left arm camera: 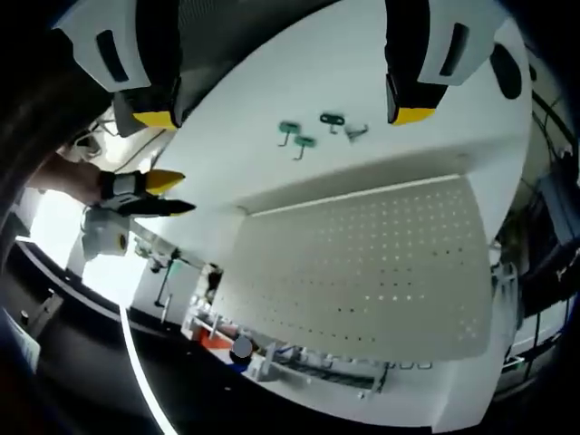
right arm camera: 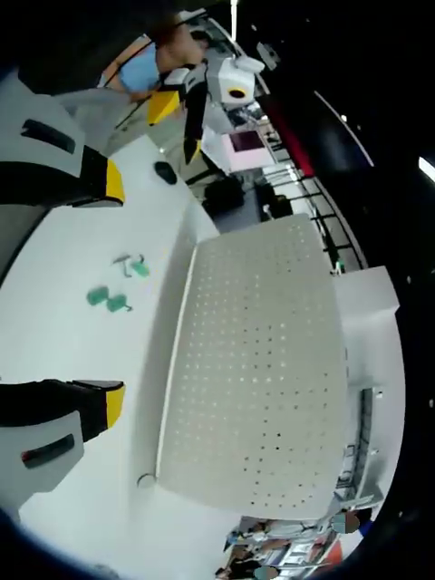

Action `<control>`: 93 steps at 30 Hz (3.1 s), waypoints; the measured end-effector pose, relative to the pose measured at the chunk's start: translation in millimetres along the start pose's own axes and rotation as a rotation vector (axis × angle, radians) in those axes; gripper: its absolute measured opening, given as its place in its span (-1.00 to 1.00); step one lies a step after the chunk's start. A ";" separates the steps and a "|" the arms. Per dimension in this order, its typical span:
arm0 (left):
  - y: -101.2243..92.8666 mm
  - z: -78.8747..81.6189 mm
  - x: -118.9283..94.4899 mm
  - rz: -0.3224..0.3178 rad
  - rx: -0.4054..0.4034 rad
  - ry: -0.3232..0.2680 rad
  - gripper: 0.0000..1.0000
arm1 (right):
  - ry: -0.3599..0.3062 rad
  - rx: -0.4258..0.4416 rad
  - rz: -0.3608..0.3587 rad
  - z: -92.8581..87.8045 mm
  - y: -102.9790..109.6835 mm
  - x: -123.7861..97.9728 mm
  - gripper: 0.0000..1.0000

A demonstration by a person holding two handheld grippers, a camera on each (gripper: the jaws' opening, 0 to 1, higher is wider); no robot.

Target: Insert the hook assembly into the mounting plate slot until the hook locks in place.

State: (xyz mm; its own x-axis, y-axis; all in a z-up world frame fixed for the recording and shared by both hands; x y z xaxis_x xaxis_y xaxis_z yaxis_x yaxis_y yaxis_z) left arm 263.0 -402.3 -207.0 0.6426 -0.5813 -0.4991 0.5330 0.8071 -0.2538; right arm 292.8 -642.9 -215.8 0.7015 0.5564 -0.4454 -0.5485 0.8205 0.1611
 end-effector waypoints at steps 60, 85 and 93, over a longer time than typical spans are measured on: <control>6.3 -11.7 0.3 0.027 0.012 0.031 1.00 | 0.051 -0.016 0.007 -12.0 5.4 5.1 0.51; 11.5 -18.2 2.0 0.031 -0.007 0.050 1.00 | 0.154 -0.006 0.165 -55.2 30.9 81.3 0.33; 17.7 -25.1 3.9 0.038 -0.013 0.076 1.00 | 0.189 -0.013 0.203 -63.8 39.4 104.8 0.31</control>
State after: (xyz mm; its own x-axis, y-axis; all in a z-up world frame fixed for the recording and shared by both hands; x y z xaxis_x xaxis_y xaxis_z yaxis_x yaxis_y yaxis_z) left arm 261.1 -387.7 -234.2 0.6184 -0.5408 -0.5702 0.5015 0.8302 -0.2435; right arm 315.6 -560.7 -312.4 0.4799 0.6739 -0.5617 -0.6761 0.6921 0.2527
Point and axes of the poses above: the point that each gripper's makers call its tool centre point, and the gripper's own axes: x roughly forward along the fingers, y roughly to its left, z roughly out of its top, the point moved 4 cm from there along -x, roughly backward along the fingers, and after that the axes turned 1 degree about z, right-handed, at the moved point
